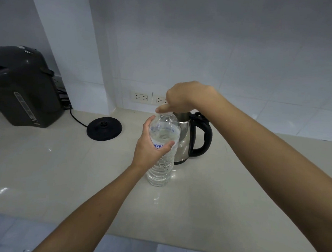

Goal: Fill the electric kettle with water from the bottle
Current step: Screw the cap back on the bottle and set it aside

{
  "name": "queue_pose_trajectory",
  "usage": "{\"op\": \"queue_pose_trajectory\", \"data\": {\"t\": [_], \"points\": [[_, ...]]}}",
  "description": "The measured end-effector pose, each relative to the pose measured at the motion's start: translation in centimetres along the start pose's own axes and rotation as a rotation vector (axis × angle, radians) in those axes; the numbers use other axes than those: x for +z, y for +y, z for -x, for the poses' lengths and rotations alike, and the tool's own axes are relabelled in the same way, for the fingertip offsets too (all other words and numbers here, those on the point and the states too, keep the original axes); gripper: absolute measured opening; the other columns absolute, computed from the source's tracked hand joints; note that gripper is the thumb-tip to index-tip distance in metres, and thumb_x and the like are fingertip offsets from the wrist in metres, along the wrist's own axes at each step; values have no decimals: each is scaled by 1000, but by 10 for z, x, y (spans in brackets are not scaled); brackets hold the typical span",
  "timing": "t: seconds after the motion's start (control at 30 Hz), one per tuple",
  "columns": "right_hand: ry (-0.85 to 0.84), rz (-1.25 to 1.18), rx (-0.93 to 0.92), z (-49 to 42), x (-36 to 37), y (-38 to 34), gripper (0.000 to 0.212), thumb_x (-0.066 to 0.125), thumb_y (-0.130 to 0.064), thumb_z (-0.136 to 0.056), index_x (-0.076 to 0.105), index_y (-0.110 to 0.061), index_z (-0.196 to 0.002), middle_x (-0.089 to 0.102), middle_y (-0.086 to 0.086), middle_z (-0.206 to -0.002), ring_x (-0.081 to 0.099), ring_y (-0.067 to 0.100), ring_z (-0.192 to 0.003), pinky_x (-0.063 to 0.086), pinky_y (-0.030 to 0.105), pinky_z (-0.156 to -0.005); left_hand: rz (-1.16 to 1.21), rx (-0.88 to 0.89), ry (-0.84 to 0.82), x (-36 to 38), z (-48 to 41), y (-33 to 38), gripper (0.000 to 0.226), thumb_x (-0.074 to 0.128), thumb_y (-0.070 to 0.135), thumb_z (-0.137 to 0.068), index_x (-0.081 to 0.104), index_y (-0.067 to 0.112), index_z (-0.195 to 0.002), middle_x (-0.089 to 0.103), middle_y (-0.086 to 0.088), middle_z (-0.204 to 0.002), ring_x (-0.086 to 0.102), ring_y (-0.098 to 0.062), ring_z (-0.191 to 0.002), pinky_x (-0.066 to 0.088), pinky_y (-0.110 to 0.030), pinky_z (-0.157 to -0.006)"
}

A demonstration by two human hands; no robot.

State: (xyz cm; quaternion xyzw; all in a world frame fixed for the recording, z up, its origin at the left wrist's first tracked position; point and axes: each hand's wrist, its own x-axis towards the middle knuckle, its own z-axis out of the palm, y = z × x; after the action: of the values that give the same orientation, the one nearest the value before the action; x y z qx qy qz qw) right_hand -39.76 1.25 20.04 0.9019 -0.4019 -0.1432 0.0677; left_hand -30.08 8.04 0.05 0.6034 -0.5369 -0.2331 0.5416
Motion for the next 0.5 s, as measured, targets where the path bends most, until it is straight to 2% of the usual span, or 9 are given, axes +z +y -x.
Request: {"op": "queue_pose_trajectory", "data": {"t": [0.07, 0.1, 0.17, 0.23, 0.33, 0.43, 0.5], "points": [[-89, -95, 37, 4, -7, 1, 59, 44, -64, -88, 61, -12, -67, 63, -2, -67, 59, 16, -64, 38, 29, -54, -15, 2, -4, 1, -1, 2, 95, 73, 63, -64, 19, 51, -140, 47, 16, -137, 42, 1, -124, 36, -21, -97], [-126, -139, 42, 6, -12, 1, 54, 50, -61, -88, 64, -11, -74, 66, -2, -70, 63, 16, -67, 43, 28, -57, -21, 3, -3, 2, -1, 3, 95, 73, 63, -63, 19, 51, -140, 47, 18, -135, 43, 0, -123, 37, -20, -97], [-157, -168, 40, 10, -22, -1, 39, 61, -50, -86, 65, -11, -92, 70, -3, -77, 68, 14, -78, 54, 32, -71, -20, 2, 12, 4, -2, 4, 93, 72, 63, -62, 20, 53, -139, 44, 26, -128, 42, 5, -119, 34, -13, -92], [-156, -124, 43, 11, -29, -6, 27, 64, -40, -87, 64, -13, -88, 68, -5, -73, 68, 14, -79, 54, 33, -82, -15, 8, 31, 4, -2, 4, 92, 72, 63, -62, 20, 56, -138, 41, 34, -123, 40, 10, -117, 32, -9, -88], [-160, -59, 64, 11, -28, -11, 34, 59, -39, -91, 57, -14, -68, 63, -7, -67, 61, 11, -67, 49, 31, -79, -13, 2, 36, 3, 0, 2, 93, 73, 63, -61, 20, 58, -137, 40, 45, -119, 43, 14, -113, 33, -10, -88], [-102, -74, 64, 12, -18, -8, 38, 57, -40, -92, 55, -13, -65, 60, -5, -64, 56, 11, -59, 46, 29, -68, 0, -10, 28, 4, 2, 6, 95, 77, 59, -61, 19, 62, -137, 36, 59, -114, 38, 32, -108, 33, -7, -85], [1, -99, 21, 16, -8, -2, 37, 57, -41, -91, 61, -9, -72, 60, -2, -66, 56, 16, -61, 40, 28, -56, 23, -45, 15, 3, 3, 7, 102, 81, 57, -59, 17, 63, -137, 35, 60, -112, 38, 33, -107, 34, -7, -84]]}}
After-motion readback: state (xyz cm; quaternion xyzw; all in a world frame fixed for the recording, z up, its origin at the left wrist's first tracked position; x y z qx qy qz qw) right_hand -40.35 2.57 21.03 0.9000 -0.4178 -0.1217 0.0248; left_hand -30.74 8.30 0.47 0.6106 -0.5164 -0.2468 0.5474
